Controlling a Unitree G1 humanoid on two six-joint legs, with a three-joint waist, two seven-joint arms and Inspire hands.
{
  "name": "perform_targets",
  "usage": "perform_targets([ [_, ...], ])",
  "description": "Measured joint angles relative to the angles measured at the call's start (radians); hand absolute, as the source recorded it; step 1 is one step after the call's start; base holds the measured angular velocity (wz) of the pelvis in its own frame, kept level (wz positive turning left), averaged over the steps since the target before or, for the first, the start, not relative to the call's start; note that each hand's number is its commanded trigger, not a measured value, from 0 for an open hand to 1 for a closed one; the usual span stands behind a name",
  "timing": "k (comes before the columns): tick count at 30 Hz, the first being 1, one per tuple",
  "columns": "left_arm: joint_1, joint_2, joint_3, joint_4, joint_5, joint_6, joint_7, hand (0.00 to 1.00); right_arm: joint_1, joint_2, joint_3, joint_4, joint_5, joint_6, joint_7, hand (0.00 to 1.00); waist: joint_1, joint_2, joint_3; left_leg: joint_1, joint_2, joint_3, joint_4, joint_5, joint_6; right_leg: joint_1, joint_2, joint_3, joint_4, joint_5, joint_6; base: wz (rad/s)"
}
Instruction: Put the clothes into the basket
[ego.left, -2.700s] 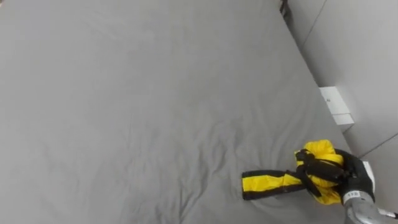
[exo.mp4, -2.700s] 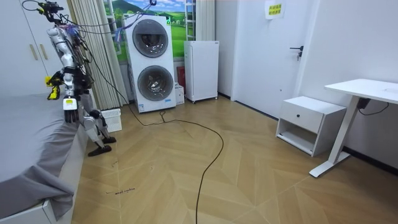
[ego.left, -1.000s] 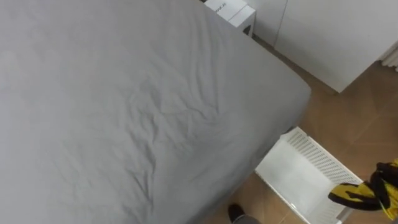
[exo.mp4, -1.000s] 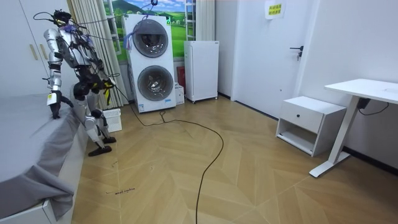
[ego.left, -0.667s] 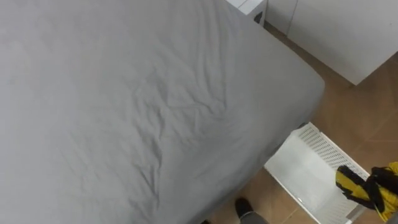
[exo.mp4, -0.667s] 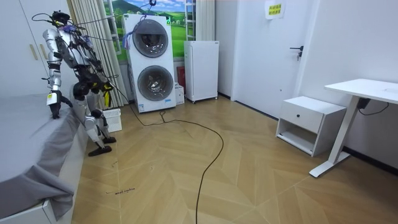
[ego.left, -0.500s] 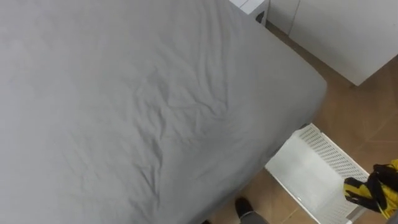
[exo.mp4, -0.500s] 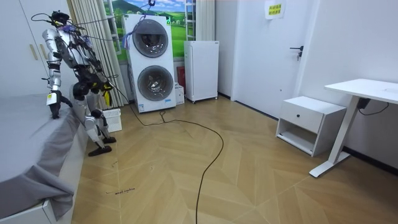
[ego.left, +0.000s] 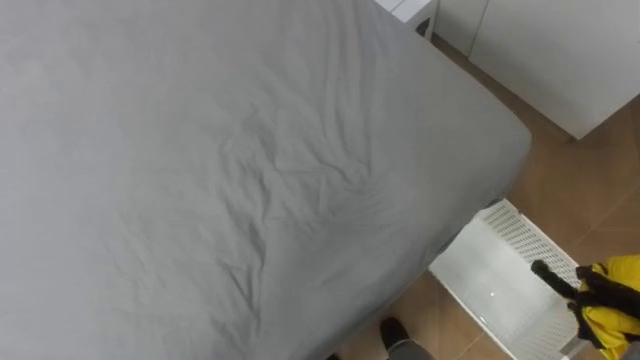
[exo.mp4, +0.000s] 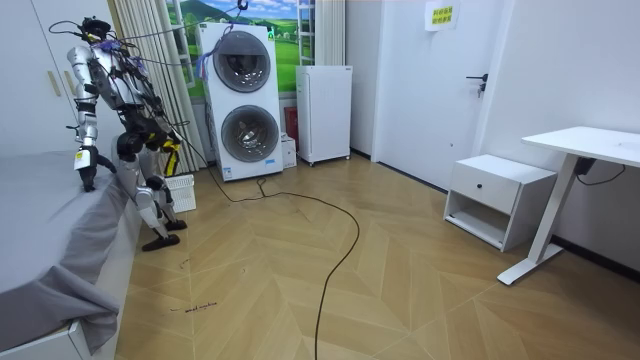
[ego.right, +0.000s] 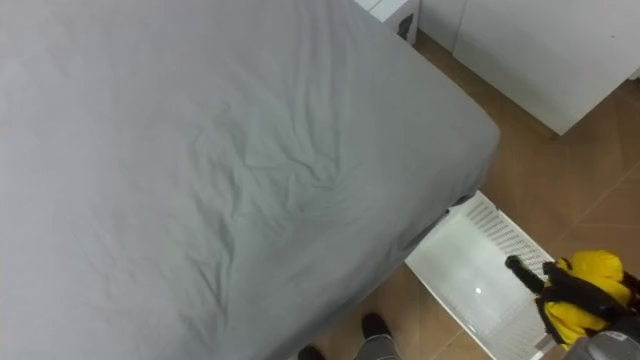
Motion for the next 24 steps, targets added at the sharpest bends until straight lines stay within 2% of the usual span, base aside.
perform_targets([
  [16,0.003,0.001,0.000,0.000,0.000,-0.011,0.000,0.00,0.010,0.002,-0.002,0.039,0.030,0.001,0.033,0.00,0.002,0.000,-0.0004,0.026,0.001,-0.020,-0.002,0.000,0.001,0.057,-0.007,-0.029,-0.038,0.000,0.001,0.06],
  [21,0.009,0.003,0.000,0.000,-0.001,-0.010,-0.003,0.00,0.025,0.002,0.000,0.041,0.093,0.000,0.032,0.00,0.002,-0.006,0.0013,0.069,0.001,-0.020,-0.018,0.000,0.001,0.112,-0.005,-0.034,-0.070,-0.002,0.004,0.08],
  [24,0.012,0.014,0.000,-0.001,0.000,-0.011,-0.006,0.00,0.026,0.005,0.000,0.041,0.103,0.000,0.026,0.00,0.003,-0.017,0.0010,0.082,-0.001,-0.022,-0.021,0.000,0.001,0.129,-0.007,-0.036,-0.075,-0.004,0.007,0.07],
])
